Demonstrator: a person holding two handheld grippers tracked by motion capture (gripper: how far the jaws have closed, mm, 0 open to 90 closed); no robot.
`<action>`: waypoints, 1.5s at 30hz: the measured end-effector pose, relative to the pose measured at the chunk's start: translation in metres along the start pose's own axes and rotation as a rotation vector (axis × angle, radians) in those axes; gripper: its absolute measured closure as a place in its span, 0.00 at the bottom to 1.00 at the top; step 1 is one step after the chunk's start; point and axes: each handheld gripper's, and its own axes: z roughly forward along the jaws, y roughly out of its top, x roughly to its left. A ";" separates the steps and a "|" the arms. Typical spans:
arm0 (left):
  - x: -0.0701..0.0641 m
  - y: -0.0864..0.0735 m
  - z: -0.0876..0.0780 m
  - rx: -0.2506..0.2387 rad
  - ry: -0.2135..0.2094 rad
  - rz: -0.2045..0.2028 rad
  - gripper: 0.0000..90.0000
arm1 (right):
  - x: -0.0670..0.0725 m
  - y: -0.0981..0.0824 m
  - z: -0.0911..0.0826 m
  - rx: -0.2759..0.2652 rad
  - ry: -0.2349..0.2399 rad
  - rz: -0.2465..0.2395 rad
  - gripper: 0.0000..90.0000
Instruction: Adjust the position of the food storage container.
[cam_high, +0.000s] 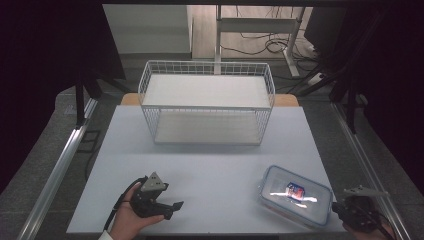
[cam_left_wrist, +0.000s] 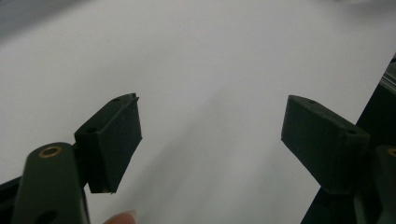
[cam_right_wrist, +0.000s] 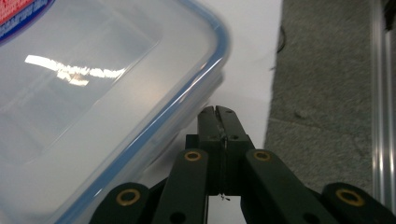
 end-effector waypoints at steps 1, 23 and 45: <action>0.000 0.000 0.000 0.001 0.000 0.001 0.22 | 0.003 0.001 0.002 0.017 -0.014 -0.012 0.99; 0.011 0.000 -0.006 -0.007 0.030 -0.017 0.22 | 0.050 0.048 0.032 0.014 0.079 -0.149 0.99; 0.017 -0.001 -0.009 -0.017 0.045 -0.031 0.22 | 0.103 0.114 0.072 -0.010 0.139 -0.325 0.99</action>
